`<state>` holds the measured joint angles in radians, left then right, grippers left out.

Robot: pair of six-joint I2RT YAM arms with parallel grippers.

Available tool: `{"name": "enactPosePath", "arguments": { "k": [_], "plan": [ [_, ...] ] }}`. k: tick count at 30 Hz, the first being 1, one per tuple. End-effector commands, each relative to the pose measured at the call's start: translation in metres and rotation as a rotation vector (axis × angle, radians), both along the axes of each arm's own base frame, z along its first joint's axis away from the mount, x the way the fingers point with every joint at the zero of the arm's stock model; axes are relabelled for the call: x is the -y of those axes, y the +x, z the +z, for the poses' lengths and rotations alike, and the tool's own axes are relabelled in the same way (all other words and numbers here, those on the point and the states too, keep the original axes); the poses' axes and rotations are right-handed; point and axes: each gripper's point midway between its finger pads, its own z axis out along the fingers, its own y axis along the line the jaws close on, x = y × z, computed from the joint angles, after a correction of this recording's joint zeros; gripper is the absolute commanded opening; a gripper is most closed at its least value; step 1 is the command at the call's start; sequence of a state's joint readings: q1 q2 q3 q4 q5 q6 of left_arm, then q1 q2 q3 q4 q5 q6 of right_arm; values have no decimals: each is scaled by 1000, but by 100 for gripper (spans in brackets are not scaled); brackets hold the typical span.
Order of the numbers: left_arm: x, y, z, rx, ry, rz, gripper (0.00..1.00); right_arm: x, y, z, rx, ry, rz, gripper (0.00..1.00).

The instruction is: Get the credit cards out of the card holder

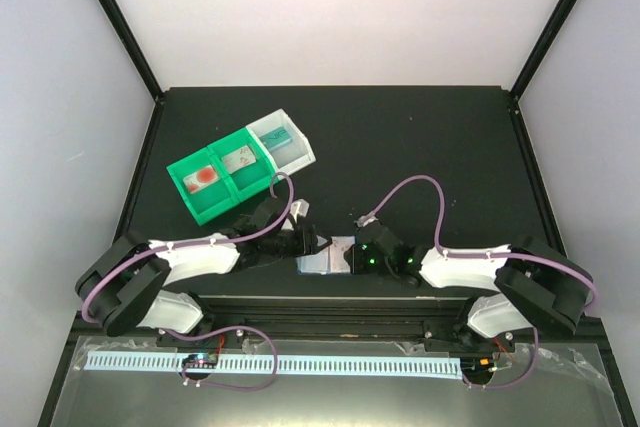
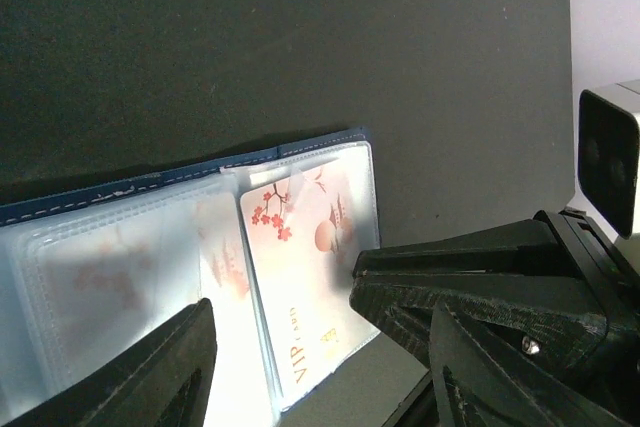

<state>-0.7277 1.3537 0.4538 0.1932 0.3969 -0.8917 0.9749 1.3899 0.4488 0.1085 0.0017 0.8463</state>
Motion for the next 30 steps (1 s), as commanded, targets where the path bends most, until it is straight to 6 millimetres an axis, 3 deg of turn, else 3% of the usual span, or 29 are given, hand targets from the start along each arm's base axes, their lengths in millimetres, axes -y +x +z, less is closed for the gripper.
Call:
{"name": "enactPosePath", "arguments": {
  "k": [1,7,12,17,24,30],
  "plan": [
    [2,4,-5,-3,-19,11,59,15,2,-14,11,-51,-39,14],
    [10,2,-12,-31,-54,-8,55,16,-10,-35,-48,-36,-29,13],
    [10,2,-22,-42,-34,-9,54,18,-12,-39,-58,-39,-30,13],
    [6,3,-30,-49,-3,7,53,18,-11,-31,-48,-34,-29,13],
    [2,5,-25,-30,20,13,53,4,2,10,40,3,0,13],
    [0,4,-24,-26,31,17,53,-1,11,7,48,-37,2,10]
  ]
}}
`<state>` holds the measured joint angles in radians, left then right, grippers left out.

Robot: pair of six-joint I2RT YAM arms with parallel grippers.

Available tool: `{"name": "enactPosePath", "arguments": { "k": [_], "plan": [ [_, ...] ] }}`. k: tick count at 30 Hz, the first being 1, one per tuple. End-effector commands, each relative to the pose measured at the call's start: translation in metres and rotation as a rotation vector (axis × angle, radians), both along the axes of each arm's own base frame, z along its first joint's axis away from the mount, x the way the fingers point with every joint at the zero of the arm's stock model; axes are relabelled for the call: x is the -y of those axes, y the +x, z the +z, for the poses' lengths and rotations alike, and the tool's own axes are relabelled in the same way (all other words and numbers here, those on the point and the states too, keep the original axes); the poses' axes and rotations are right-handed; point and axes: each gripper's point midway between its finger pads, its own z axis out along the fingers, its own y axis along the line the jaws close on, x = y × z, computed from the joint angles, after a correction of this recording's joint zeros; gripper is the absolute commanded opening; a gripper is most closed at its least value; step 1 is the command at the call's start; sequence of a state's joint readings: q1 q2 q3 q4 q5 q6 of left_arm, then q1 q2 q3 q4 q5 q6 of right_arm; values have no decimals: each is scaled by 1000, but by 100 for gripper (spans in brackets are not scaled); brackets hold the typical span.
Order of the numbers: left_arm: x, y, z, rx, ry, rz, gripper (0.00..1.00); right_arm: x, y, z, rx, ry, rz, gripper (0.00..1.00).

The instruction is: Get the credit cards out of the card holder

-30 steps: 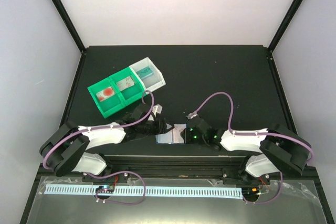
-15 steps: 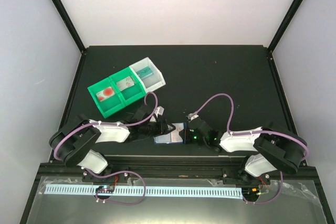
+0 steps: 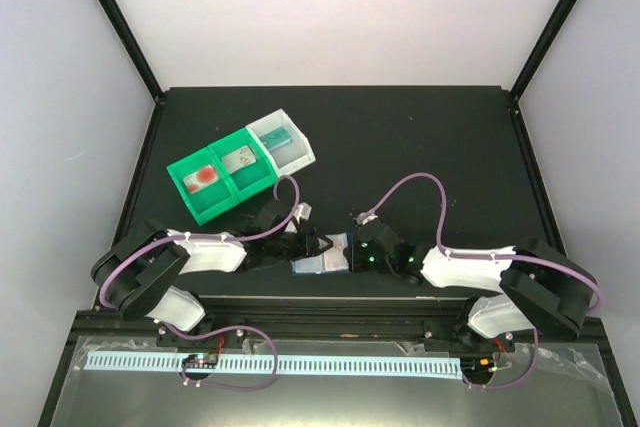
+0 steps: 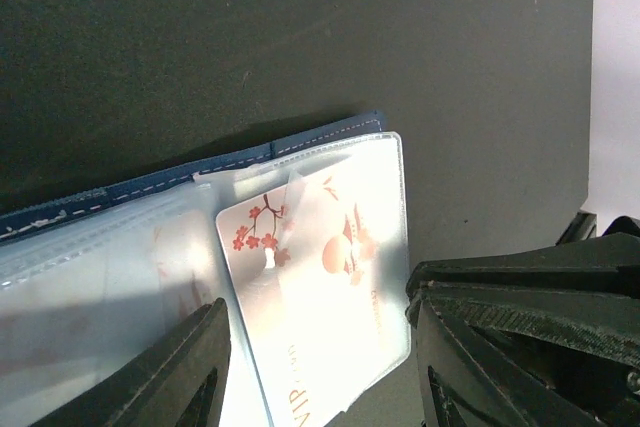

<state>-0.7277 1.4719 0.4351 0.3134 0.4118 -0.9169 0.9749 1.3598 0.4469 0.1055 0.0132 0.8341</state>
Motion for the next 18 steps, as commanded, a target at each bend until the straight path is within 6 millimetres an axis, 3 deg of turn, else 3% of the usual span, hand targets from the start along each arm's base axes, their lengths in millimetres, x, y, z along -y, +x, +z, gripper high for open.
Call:
{"name": "enactPosePath", "arguments": {
  "k": [1,11,18],
  "plan": [
    [-5,2,-1,12,34,13,53,-1,8,-6,13,-60,1,9],
    [-4,2,2,21,23,5,54,29,-7,-59,-74,-174,-53,2],
    [-3,2,0,35,-15,19,53,30,-9,-58,-70,-154,-58,2]
  ]
}}
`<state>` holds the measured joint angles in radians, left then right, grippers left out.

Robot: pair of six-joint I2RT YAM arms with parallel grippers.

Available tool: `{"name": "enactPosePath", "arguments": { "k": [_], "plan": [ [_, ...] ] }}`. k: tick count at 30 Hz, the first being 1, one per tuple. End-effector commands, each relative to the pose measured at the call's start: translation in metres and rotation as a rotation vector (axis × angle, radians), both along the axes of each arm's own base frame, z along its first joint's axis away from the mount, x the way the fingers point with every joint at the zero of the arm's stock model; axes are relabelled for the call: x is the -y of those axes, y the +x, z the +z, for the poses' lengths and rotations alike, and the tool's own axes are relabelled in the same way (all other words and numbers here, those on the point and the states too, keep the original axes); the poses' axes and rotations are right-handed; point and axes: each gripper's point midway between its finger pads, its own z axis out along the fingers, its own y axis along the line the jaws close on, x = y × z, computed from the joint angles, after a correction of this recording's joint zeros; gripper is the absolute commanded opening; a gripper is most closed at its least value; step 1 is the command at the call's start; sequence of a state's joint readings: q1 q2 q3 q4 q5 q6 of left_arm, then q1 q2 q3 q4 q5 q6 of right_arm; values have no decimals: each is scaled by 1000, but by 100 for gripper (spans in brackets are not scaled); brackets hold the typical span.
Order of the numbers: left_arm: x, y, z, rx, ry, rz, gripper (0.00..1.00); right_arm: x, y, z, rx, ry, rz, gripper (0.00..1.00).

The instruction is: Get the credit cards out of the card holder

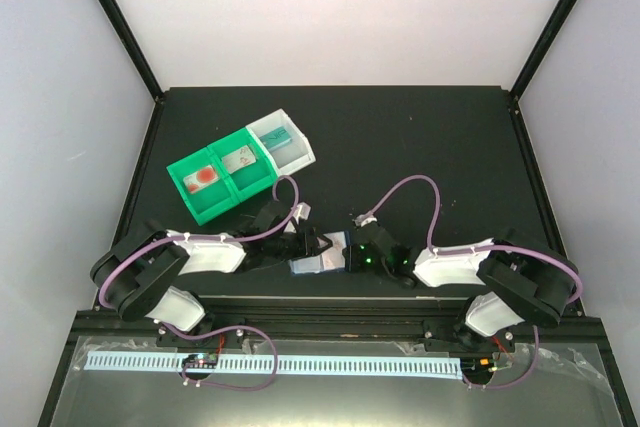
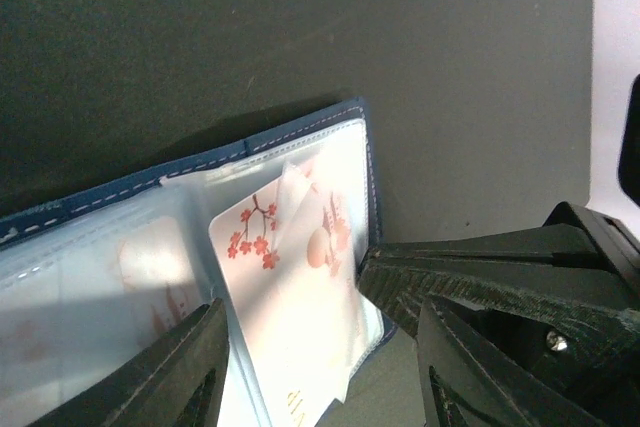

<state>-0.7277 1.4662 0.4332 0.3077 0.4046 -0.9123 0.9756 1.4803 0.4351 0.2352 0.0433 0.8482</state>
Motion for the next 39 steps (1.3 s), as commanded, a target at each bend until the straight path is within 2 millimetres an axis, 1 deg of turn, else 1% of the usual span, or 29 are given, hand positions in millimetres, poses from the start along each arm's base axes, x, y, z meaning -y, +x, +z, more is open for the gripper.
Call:
{"name": "enactPosePath", "arguments": {
  "k": [1,4,7,9,15,22,27,32,35,37,39],
  "plan": [
    [-2,1,1,37,-37,24,52,34,-17,-37,-77,-141,-30,2],
    [-4,2,3,55,-34,30,52,34,-17,-34,-73,-130,-30,3],
    [1,4,6,56,-54,13,52,33,-19,-34,-73,-110,-24,3],
    [2,3,7,55,-71,26,51,33,-20,-35,-75,-107,-23,3],
    [-3,6,1,37,-34,59,50,31,-21,-39,-91,-108,-19,2],
    [-6,10,-4,13,25,97,50,29,-20,-37,-88,-107,-16,2],
    [0,7,-6,-1,28,88,49,29,-19,-35,-80,-105,-16,2],
    [1,6,-14,-36,47,103,49,28,-19,-35,-77,-97,-15,2],
    [8,1,-8,-39,4,91,49,28,-19,-35,-72,-90,-17,1],
    [12,0,-2,-22,-9,89,45,29,-19,-36,-70,-86,-20,1],
    [14,-1,6,1,-34,88,36,29,-19,-37,-72,-89,-21,1]
  ]
}}
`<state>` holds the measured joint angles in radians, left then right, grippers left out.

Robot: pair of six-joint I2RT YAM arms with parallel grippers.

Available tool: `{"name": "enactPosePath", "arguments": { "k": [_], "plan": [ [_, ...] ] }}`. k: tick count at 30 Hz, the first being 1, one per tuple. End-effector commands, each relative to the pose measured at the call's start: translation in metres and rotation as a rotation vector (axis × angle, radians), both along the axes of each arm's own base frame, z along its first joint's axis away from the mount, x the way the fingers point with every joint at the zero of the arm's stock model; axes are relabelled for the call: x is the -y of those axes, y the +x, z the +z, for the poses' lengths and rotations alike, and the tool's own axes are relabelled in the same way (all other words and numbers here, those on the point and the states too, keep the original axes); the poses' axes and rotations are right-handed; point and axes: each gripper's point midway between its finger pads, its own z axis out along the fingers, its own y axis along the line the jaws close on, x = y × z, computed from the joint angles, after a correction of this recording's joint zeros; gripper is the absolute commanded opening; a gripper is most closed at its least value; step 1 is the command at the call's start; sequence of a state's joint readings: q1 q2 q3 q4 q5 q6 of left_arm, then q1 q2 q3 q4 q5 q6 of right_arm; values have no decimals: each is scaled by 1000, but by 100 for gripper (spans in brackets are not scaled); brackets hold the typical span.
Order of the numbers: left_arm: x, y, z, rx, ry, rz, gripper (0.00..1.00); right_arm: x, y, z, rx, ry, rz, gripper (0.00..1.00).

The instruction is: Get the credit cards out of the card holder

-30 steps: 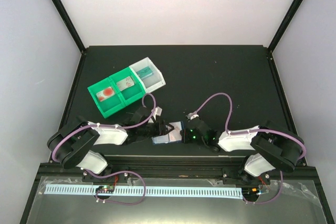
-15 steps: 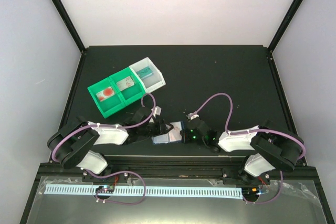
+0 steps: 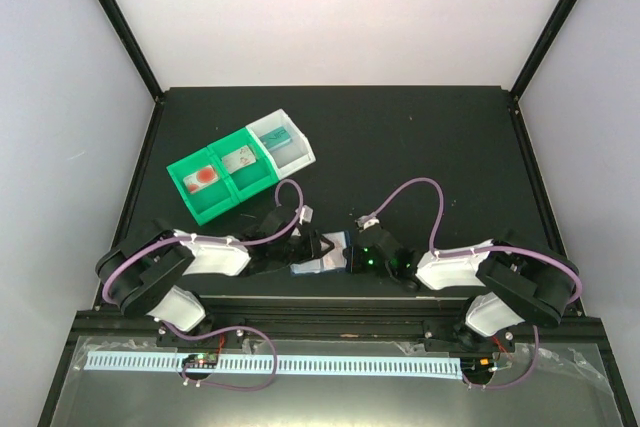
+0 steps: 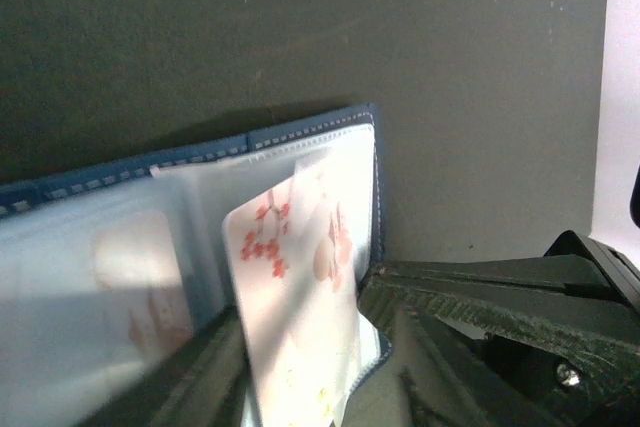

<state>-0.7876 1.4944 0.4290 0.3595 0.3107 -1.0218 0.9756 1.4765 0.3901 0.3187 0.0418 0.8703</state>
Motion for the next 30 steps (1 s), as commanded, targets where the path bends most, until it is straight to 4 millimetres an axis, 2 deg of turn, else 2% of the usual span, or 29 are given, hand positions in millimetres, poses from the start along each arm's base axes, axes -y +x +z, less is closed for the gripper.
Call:
{"name": "enactPosePath", "arguments": {
  "k": [1,5,9,18,24,30],
  "plan": [
    [8,-1,15,38,-53,9,31,28,-18,-38,-85,-132,-6,1],
    [15,-3,31,66,-109,-24,14,29,-18,-42,-91,-135,-12,1],
    [9,-4,23,54,-52,-10,2,34,-17,-43,-84,-152,-26,1],
    [1,-7,17,57,0,-34,2,41,-13,-47,-84,-196,-54,1],
    [-17,-8,17,69,53,-16,1,41,-11,-43,-74,-205,-55,1],
    [-33,-9,32,107,85,6,2,34,-8,-34,-58,-192,-36,1]
  ]
}}
